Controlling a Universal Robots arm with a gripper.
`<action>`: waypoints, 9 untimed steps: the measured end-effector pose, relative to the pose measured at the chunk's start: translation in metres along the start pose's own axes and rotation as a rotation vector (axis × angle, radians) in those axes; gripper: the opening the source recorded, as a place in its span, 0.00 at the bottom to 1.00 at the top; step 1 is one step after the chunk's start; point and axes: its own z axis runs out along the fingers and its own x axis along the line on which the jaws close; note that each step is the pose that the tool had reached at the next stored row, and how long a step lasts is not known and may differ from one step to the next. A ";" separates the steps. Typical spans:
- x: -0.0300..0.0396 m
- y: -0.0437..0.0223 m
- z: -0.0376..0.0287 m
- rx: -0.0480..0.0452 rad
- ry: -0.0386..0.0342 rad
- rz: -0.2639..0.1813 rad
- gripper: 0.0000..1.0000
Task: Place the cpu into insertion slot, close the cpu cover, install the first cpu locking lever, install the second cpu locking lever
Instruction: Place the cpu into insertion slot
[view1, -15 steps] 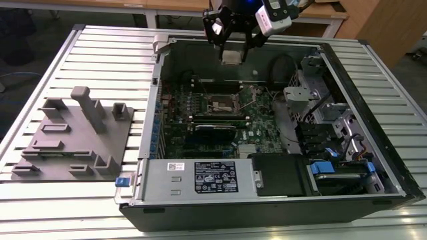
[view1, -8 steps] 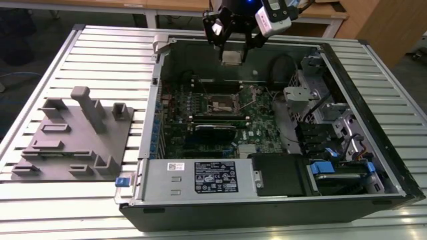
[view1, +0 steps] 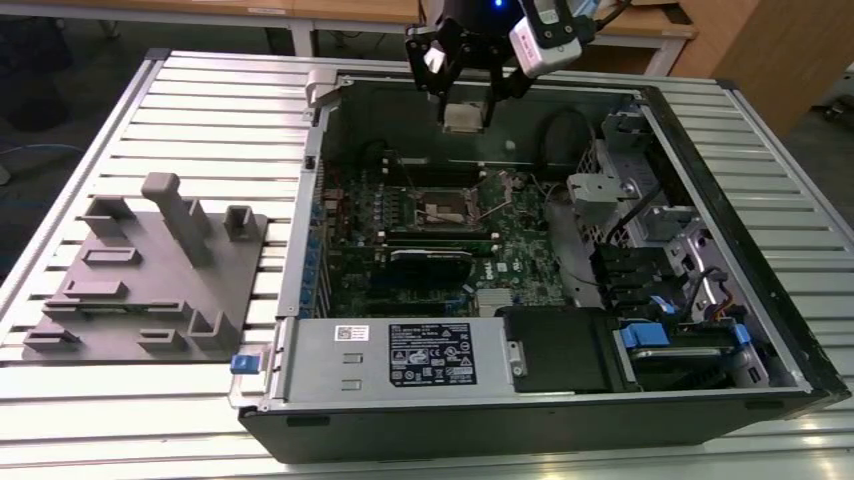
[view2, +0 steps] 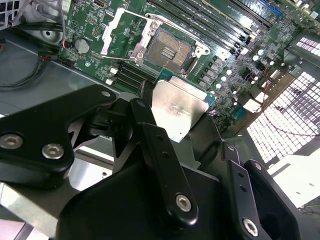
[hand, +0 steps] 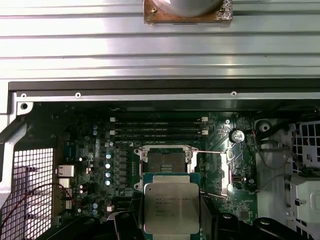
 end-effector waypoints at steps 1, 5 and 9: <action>0.0000 0.0000 0.0000 0.0000 0.0000 0.000 0.54; 0.0000 -0.0001 0.0007 -0.0005 -0.0002 0.000 0.54; -0.0001 -0.0003 0.0032 -0.0001 -0.0001 0.000 0.54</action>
